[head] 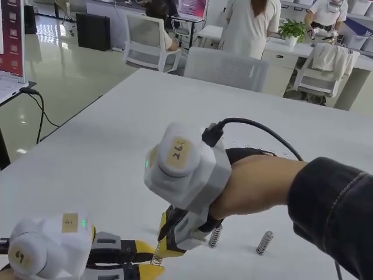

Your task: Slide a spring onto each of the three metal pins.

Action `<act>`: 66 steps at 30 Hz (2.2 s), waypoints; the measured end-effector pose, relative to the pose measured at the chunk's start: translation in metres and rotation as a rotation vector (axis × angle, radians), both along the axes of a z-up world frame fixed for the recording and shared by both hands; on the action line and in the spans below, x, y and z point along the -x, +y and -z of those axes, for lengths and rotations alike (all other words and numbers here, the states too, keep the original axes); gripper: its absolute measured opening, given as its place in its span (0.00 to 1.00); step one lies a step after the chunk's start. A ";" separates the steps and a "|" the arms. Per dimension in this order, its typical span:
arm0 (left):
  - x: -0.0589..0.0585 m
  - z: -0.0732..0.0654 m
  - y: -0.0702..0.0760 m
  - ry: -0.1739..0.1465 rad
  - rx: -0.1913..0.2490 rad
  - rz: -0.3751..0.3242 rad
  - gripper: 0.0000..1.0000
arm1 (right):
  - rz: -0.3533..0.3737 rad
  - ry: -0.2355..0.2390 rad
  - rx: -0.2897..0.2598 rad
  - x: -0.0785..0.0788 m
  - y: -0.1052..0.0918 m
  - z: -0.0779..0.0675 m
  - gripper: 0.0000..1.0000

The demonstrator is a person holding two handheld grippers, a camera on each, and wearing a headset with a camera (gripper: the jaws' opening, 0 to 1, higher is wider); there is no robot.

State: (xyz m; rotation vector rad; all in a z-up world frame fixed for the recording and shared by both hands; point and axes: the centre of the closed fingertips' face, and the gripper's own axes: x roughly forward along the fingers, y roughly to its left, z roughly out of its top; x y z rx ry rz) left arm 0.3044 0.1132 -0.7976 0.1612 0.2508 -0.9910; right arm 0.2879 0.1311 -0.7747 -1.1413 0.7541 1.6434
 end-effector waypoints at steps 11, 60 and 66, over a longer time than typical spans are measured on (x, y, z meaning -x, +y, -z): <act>-0.001 -0.004 -0.001 -0.011 0.014 0.000 0.02 | 0.019 0.029 0.001 0.000 -0.002 0.009 0.11; -0.011 0.002 0.016 0.024 0.045 -0.103 0.43 | 0.064 0.000 0.012 -0.020 -0.010 0.005 0.09; -0.012 0.005 0.020 0.028 0.042 -0.122 0.50 | 0.071 -0.005 0.014 -0.024 -0.012 0.004 0.09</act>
